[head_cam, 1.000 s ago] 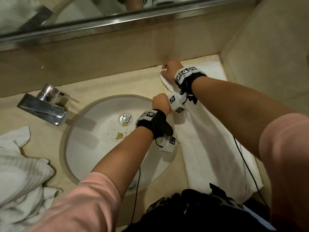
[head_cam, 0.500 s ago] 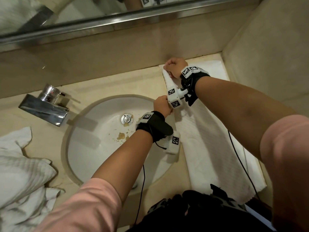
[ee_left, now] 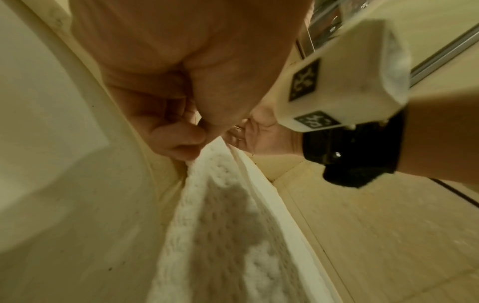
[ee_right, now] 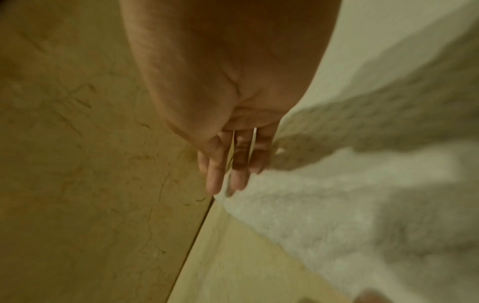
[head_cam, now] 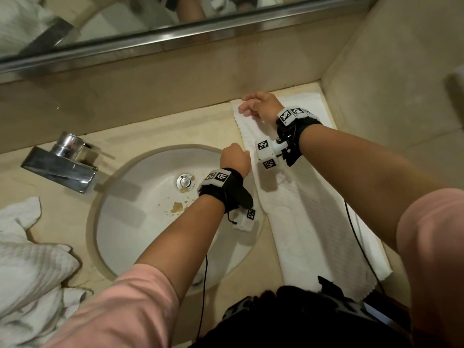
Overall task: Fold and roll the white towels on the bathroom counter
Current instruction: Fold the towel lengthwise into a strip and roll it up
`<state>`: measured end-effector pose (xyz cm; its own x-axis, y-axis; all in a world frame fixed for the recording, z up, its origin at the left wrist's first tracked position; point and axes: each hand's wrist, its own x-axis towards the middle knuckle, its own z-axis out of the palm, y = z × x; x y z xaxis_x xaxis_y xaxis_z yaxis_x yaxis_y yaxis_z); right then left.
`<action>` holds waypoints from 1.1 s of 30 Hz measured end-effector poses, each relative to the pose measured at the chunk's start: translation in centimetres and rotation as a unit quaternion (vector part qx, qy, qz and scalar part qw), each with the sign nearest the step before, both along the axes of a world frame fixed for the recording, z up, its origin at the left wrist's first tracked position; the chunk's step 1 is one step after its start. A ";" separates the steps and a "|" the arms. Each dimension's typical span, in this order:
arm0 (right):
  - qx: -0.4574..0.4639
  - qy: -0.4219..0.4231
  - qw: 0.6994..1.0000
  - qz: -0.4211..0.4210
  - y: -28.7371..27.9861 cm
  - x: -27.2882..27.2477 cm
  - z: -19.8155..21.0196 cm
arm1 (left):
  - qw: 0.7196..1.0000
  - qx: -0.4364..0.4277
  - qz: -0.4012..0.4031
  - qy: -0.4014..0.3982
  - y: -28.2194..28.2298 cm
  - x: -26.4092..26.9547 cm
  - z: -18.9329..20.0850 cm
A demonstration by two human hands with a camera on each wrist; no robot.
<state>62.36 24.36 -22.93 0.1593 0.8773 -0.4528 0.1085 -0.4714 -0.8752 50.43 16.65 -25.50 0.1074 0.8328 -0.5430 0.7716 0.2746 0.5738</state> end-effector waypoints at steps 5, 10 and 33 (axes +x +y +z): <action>0.050 -0.017 0.979 -0.197 -3.1 4.3 -0.8 | 0.998 -0.037 0.024 -0.044 -1.6 -0.5 0.5; -0.004 -0.202 0.966 -0.164 -8.3 8.9 -2.0 | 0.990 -0.107 0.013 -0.086 -4.0 -0.2 1.4; -0.200 -0.479 0.820 0.240 -7.2 8.6 -1.7 | 0.952 -0.164 0.098 -0.241 -7.5 -0.5 -1.2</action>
<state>70.94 17.18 -24.63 0.2898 0.7548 -0.5885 0.9135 -0.4015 -0.0652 49.97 9.14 -26.71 0.2688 0.6567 -0.7046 0.3563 0.6118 0.7062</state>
